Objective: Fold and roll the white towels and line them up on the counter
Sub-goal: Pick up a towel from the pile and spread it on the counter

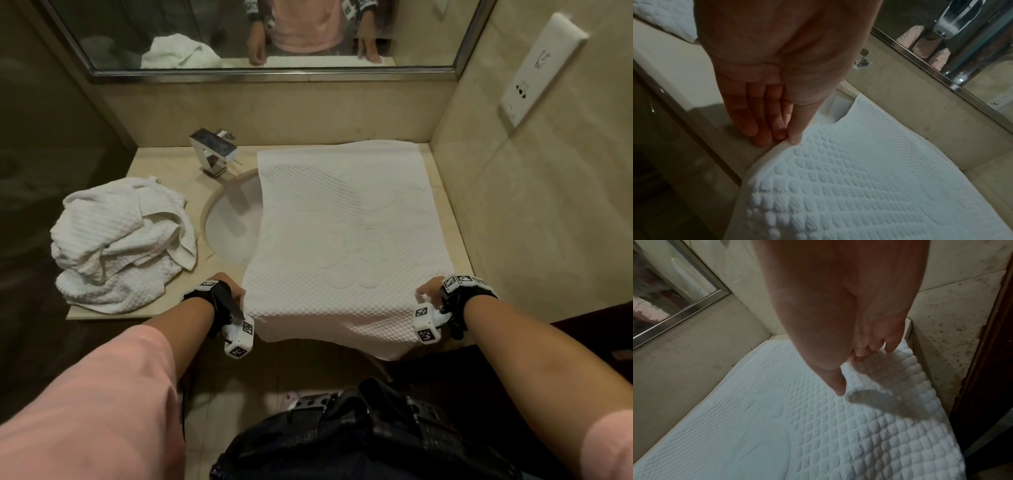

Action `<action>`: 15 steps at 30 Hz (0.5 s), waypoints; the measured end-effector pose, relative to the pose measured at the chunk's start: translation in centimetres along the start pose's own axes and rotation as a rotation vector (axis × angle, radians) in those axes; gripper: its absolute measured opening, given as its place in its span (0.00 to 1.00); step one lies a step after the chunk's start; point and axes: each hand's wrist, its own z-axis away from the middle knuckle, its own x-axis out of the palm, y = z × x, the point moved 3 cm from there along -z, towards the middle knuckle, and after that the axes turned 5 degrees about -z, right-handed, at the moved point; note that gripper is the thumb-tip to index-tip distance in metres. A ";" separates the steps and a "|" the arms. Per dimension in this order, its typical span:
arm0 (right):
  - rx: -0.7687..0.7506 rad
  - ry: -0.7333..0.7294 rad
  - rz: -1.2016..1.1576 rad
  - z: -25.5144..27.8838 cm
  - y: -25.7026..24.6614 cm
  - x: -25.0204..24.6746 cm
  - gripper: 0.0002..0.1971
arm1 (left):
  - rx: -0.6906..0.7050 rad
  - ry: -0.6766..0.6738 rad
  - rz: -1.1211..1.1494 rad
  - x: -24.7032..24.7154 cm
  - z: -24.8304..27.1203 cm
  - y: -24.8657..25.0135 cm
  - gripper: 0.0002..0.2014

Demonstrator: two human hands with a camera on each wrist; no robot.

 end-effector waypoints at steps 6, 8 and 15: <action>0.072 0.169 -0.043 2.8 -0.7 0.7 0.20 | 0.068 -0.136 -0.138 0.4 1.4 -0.4 0.17; 0.079 0.218 -0.105 3.6 -0.4 1.1 0.26 | 0.080 -0.133 -0.129 0.1 3.3 -0.2 0.21; 0.065 0.296 -0.036 6.4 3.4 1.4 0.07 | 0.020 -0.009 -0.020 0.5 3.4 -0.5 0.16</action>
